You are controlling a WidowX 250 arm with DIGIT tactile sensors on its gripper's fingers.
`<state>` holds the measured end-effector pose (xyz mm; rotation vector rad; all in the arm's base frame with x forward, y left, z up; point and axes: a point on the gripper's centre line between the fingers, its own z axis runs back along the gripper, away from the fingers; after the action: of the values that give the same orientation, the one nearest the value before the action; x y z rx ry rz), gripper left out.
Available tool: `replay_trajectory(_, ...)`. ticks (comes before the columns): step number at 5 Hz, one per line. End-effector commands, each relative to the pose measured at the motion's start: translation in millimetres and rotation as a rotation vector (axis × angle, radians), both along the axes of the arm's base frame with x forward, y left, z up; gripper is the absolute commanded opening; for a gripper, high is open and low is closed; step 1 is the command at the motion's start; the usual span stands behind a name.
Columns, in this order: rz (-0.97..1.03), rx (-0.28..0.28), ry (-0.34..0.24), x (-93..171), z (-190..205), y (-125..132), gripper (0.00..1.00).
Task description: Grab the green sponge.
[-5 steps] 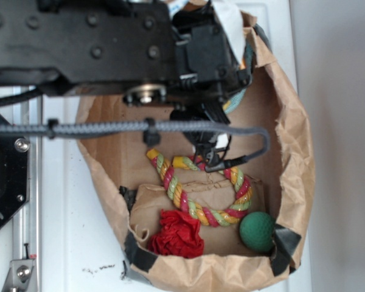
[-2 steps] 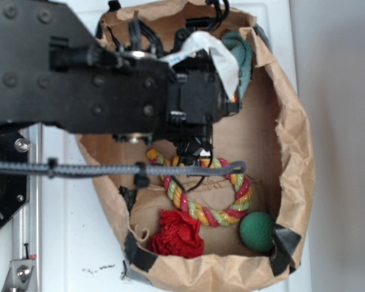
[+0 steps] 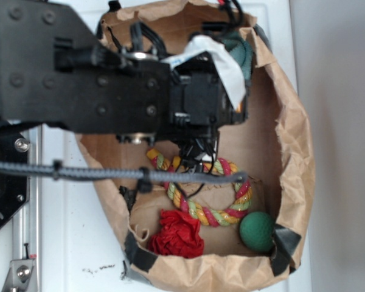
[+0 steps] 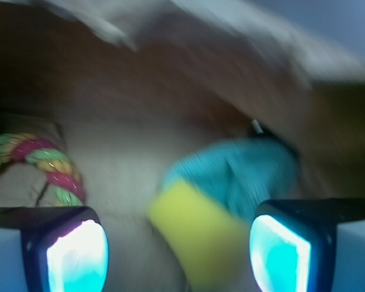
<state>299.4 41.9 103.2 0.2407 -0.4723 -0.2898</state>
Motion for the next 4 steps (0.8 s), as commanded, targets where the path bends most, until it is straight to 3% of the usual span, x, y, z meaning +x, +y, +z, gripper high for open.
replay_trajectory(1, -0.29, 0.017, -0.07, 10.3, 6.5, -1.2, 1.0)
replay_trajectory(2, -0.363, 0.065, -0.034, 14.7, -5.7, -1.3, 1.0)
replay_trajectory(4, -0.253, 0.06, -0.021, 6.2, -3.2, 28.7, 1.0)
